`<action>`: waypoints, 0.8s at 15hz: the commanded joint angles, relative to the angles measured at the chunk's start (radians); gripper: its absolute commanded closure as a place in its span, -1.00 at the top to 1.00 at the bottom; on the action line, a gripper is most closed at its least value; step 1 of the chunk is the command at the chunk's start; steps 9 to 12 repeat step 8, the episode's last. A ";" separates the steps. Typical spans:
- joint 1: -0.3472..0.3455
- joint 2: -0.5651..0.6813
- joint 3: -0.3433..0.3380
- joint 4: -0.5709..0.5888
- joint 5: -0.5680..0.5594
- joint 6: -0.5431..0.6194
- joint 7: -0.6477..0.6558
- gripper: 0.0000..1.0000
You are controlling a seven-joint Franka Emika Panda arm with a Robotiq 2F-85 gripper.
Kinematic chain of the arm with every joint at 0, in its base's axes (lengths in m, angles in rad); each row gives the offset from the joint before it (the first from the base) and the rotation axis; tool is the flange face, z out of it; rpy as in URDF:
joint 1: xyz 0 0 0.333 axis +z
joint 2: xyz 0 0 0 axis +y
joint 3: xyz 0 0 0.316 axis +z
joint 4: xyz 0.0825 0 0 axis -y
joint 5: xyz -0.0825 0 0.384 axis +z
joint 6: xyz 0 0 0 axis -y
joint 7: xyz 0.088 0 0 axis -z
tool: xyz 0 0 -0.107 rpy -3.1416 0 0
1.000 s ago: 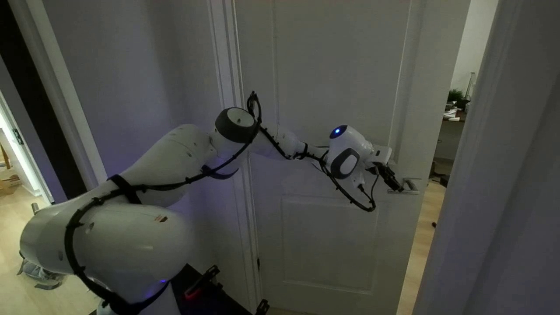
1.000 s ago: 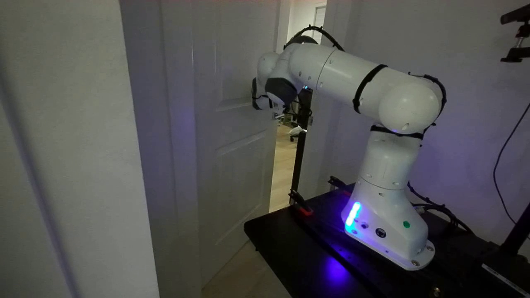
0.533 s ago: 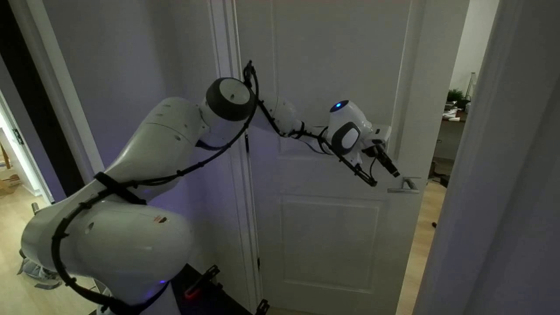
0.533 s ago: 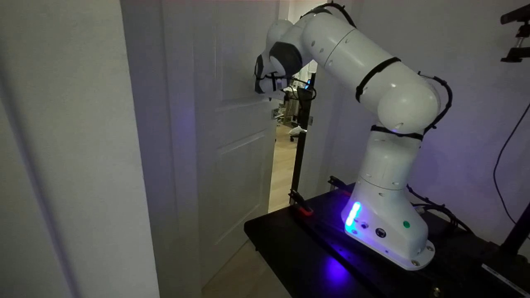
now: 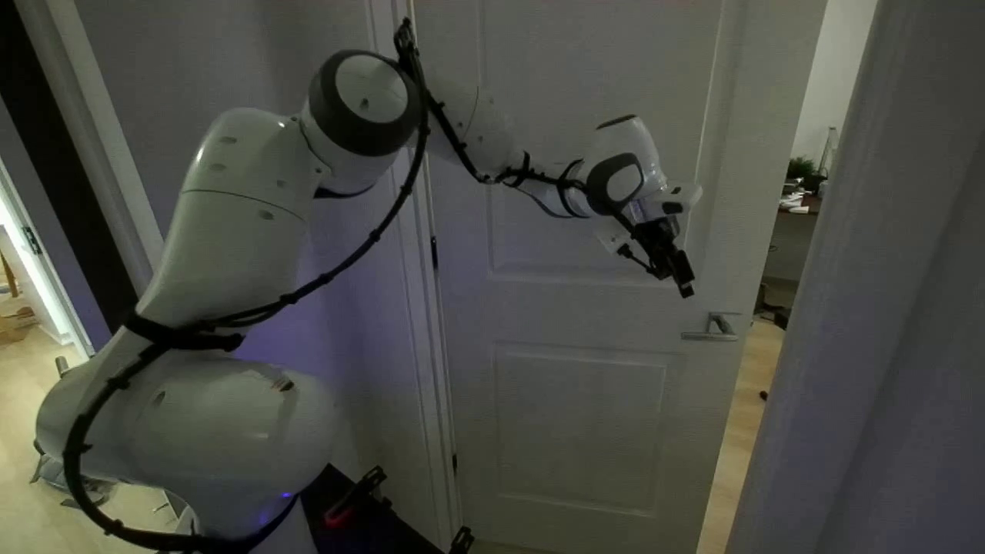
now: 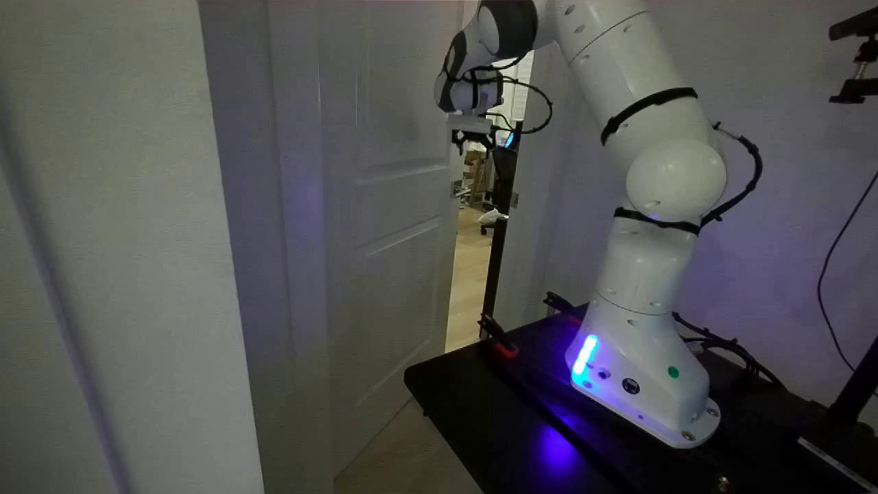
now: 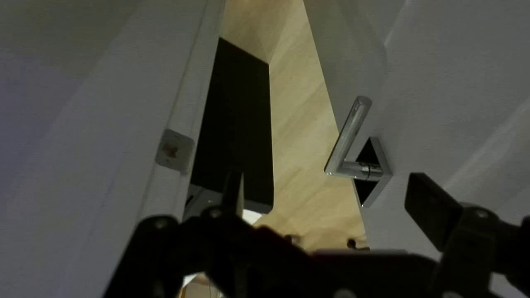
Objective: Open the door
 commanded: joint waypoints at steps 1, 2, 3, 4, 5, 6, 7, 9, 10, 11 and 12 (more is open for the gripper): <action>-0.080 -0.098 0.112 -0.020 -0.123 -0.019 0.051 1.00; -0.083 -0.133 0.119 -0.036 -0.123 -0.038 0.037 1.00; -0.083 -0.155 0.122 -0.050 -0.123 -0.043 0.033 1.00; -0.083 -0.164 0.124 -0.060 -0.122 -0.043 0.033 1.00; -0.082 -0.164 0.124 -0.065 -0.122 -0.043 0.033 1.00; -0.081 -0.164 0.125 -0.069 -0.122 -0.043 0.033 1.00; -0.079 -0.164 0.126 -0.072 -0.122 -0.043 0.033 1.00; -0.077 -0.164 0.127 -0.073 -0.123 -0.043 0.034 1.00; -0.077 -0.164 0.127 -0.073 -0.123 -0.043 0.034 1.00; -0.077 -0.164 0.127 -0.073 -0.123 -0.043 0.034 1.00; -0.077 -0.164 0.127 -0.073 -0.123 -0.043 0.034 1.00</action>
